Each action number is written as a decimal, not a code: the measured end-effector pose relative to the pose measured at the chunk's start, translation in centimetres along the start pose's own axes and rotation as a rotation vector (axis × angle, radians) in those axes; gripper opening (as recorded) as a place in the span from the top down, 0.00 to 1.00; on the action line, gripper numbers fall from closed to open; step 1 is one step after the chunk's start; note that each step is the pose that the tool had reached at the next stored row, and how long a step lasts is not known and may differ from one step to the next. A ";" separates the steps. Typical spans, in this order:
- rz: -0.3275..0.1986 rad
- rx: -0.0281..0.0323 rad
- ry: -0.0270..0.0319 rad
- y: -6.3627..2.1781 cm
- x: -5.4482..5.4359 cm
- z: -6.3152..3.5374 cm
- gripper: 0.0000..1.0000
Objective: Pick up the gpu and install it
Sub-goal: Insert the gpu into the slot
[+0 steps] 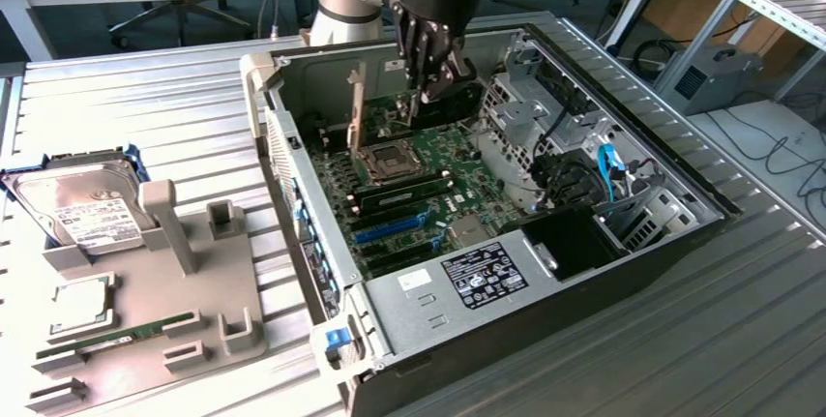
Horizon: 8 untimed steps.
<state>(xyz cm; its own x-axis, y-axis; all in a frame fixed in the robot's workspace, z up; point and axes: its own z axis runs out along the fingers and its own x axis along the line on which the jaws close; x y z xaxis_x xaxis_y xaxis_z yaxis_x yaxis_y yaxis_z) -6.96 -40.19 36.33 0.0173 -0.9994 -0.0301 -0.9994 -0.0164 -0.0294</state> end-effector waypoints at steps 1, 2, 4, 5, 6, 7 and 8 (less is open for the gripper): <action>0.000 0.0000 0.0000 0.02 0.0 0.02 0.73; 0.000 0.0000 0.0000 0.04 0.0 0.03 0.73; 0.000 0.0000 0.0000 0.08 0.0 0.06 0.73; 0.000 0.0000 0.0000 0.09 0.0 0.06 0.73; 0.000 0.0000 0.0000 0.11 0.0 0.07 0.73; 0.000 0.0000 0.0000 0.12 0.0 0.09 0.73; 0.000 0.0000 0.0000 0.14 0.0 0.10 0.73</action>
<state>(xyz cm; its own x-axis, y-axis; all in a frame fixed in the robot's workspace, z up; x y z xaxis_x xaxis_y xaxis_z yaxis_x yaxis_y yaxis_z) -7.09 -40.20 36.23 0.0173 -0.9994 -0.0301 -0.9994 -0.0164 -0.0294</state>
